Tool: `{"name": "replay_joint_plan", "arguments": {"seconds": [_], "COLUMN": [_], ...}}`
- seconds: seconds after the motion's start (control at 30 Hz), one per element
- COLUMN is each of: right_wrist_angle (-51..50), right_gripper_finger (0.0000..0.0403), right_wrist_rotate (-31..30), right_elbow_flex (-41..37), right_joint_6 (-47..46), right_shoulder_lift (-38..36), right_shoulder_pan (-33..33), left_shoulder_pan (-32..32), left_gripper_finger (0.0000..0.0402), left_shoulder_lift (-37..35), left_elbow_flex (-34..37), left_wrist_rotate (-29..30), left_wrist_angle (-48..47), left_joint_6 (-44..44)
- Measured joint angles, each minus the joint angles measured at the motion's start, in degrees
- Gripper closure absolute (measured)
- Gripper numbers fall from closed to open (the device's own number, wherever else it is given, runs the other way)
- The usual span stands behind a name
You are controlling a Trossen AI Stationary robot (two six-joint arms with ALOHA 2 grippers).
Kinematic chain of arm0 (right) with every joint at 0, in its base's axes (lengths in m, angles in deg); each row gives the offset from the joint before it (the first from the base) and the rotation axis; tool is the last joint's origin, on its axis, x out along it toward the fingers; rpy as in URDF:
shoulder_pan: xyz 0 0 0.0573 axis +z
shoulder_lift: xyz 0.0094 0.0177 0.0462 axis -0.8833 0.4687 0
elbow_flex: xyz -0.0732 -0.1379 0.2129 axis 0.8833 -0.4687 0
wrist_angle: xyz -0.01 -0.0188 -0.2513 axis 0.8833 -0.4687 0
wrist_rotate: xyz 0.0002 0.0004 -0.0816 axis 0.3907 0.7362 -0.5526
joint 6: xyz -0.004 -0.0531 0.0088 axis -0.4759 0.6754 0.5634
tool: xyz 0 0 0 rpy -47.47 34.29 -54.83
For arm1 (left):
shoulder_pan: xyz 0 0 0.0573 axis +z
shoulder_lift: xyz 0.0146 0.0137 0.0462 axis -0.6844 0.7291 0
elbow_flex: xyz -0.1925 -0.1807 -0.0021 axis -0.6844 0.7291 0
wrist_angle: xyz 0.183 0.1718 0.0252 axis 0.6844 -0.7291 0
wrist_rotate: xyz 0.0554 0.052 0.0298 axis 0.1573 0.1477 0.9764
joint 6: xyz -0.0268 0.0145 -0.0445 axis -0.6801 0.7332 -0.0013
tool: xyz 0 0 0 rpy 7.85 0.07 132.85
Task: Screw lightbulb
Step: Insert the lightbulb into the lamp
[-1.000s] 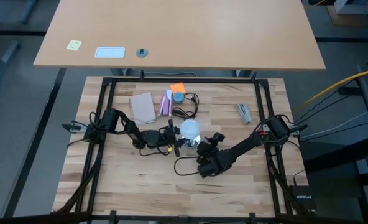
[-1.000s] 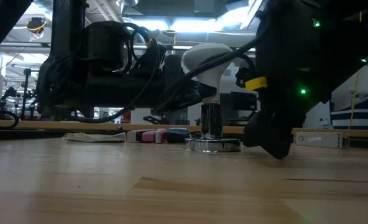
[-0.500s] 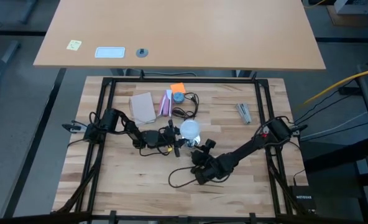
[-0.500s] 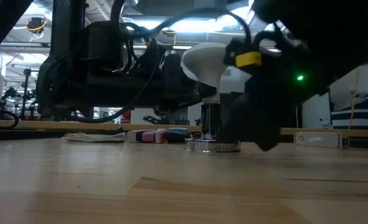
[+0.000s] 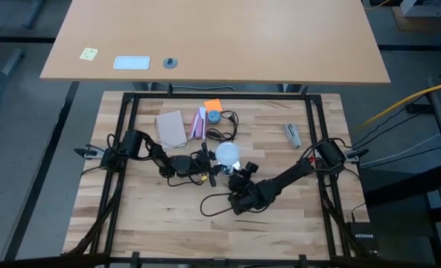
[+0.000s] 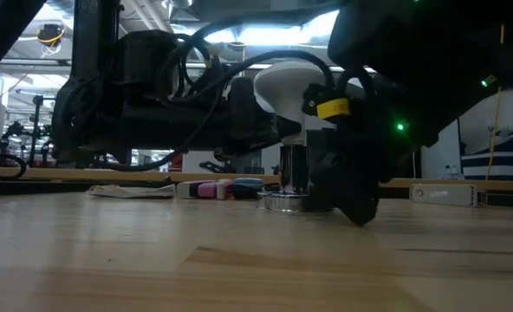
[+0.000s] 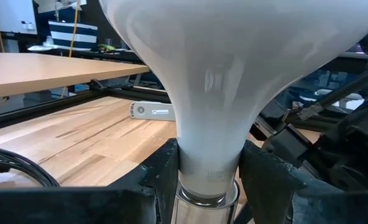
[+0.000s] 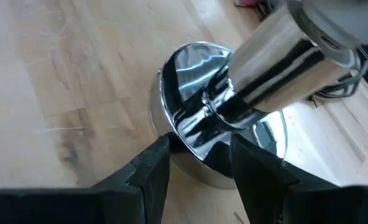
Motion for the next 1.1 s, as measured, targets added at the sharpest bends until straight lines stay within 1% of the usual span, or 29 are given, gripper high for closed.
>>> {"name": "replay_joint_plan", "arguments": {"seconds": [0.1, 0.17, 0.4, 0.57, 0.63, 0.7, 0.87, 1.0, 1.1], "right_wrist_angle": [-1.13, -2.65, -10.33, -17.97, -19.93, -21.6, -21.09, -15.87, -8.67], "right_gripper_finger": [0.0243, 0.0255, 0.032, 0.0359, 0.0371, 0.0383, 0.0398, 0.0392, 0.0391], "right_wrist_rotate": [-0.47, -0.61, -1.56, -6.33, -6.99, -6.26, -2.24, 0.61, 1.46], "right_elbow_flex": [0.0, 0.03, 0.02, -0.05, -0.05, -0.17, -0.59, -0.41, -0.4], "right_joint_6": [-1.84, -2.34, -3.05, -2.47, -4.07, -6.18, -6.01, -5.14, -3.87], "right_shoulder_lift": [-0.02, -0.05, -0.2, -0.22, -0.2, -0.75, -3.92, -5.92, -5.2], "right_shoulder_pan": [-0.02, -0.02, -0.14, -0.42, -0.38, -0.33, 1.47, 3.65, 4.66], "left_shoulder_pan": [0.0, 0.0, 0.02, -0.26, -0.22, -0.22, -0.22, -0.17, -0.15], "left_gripper_finger": [0.0259, 0.0259, 0.0259, 0.0259, 0.0259, 0.0259, 0.0259, 0.0259, 0.0259], "left_shoulder_lift": [0.0, 0.0, 0.0, 0.0, 0.0, 0.0, 0.0, 0.0, 0.0], "left_elbow_flex": [0.0, 0.0, 0.02, 0.02, 0.02, 0.02, 0.02, 0.02, 0.0], "left_wrist_rotate": [0.16, 0.21, 0.29, -1.64, -1.76, -1.52, -1.18, -0.93, -0.86], "left_wrist_angle": [-0.11, -0.11, 0.02, -0.09, -0.11, -0.09, 0.07, 0.08, 0.08], "left_joint_6": [0.04, 0.04, -0.03, -0.28, -0.59, -0.58, -0.92, -0.87, -0.92]}}
